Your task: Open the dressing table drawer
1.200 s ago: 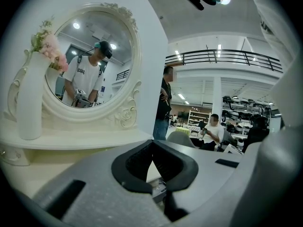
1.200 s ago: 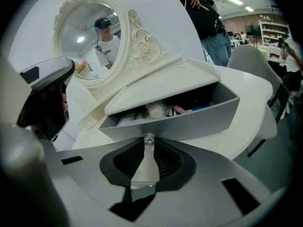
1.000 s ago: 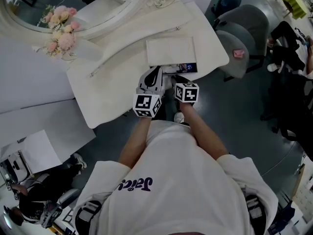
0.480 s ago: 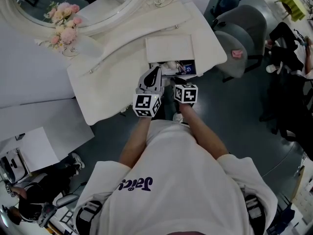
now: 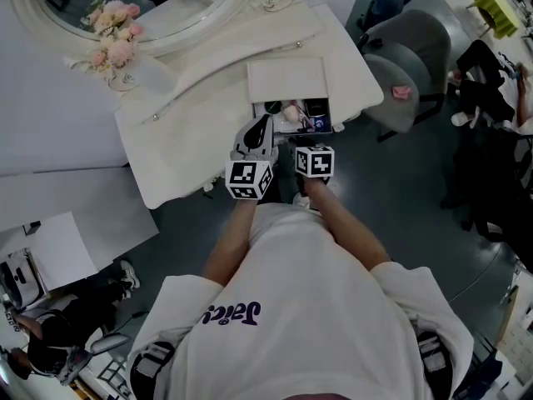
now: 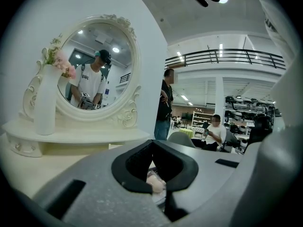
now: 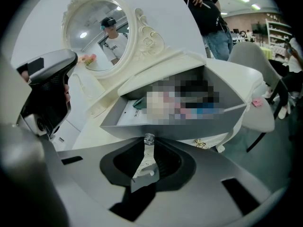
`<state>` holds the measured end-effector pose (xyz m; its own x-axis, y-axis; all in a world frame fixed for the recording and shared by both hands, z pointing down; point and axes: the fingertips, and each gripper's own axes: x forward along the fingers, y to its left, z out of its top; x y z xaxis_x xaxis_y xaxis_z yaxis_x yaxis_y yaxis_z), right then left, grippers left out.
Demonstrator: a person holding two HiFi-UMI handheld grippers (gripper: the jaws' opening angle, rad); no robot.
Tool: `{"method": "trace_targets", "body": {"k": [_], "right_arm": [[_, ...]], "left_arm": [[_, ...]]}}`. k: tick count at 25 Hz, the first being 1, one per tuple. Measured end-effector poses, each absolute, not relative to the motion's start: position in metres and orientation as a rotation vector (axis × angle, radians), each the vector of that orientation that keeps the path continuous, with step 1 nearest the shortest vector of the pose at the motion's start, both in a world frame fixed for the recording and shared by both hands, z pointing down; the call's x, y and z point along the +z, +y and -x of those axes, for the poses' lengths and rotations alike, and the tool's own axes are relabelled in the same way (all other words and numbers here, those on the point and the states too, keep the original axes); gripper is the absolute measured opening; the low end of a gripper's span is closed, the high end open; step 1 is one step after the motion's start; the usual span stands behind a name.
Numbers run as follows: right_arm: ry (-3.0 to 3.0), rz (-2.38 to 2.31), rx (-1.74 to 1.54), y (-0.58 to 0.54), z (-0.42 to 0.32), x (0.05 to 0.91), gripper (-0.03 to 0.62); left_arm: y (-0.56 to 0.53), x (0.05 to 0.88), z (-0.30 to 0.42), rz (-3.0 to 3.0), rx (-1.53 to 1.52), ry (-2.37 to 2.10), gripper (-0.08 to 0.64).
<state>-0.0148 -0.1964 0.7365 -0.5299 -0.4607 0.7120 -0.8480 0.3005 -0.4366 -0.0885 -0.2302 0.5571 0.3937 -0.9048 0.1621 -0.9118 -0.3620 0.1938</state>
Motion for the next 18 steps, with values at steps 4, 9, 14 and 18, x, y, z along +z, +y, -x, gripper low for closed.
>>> {"method": "trace_targets", "body": {"k": [4, 9, 14, 18], "right_arm": [[-2.12, -1.142, 1.123, -0.189, 0.017, 0.739, 0.066], [-2.123, -1.124, 1.113, -0.184, 0.02, 0.739, 0.066], [-2.133, -1.119, 1.117, -0.184, 0.02, 0.741, 0.066], [-2.134, -1.109, 1.129, -0.185, 0.02, 0.741, 0.066]], "left_arm": [[-0.225, 0.558, 0.089, -2.4, 0.044, -1.603, 0.014], [-0.223, 0.557, 0.089, -2.4, 0.043, -1.607, 0.014], [-0.219, 0.56, 0.092, -2.392, 0.049, -1.61, 0.014], [-0.219, 0.562, 0.093, -2.387, 0.053, -1.61, 0.014]]}}
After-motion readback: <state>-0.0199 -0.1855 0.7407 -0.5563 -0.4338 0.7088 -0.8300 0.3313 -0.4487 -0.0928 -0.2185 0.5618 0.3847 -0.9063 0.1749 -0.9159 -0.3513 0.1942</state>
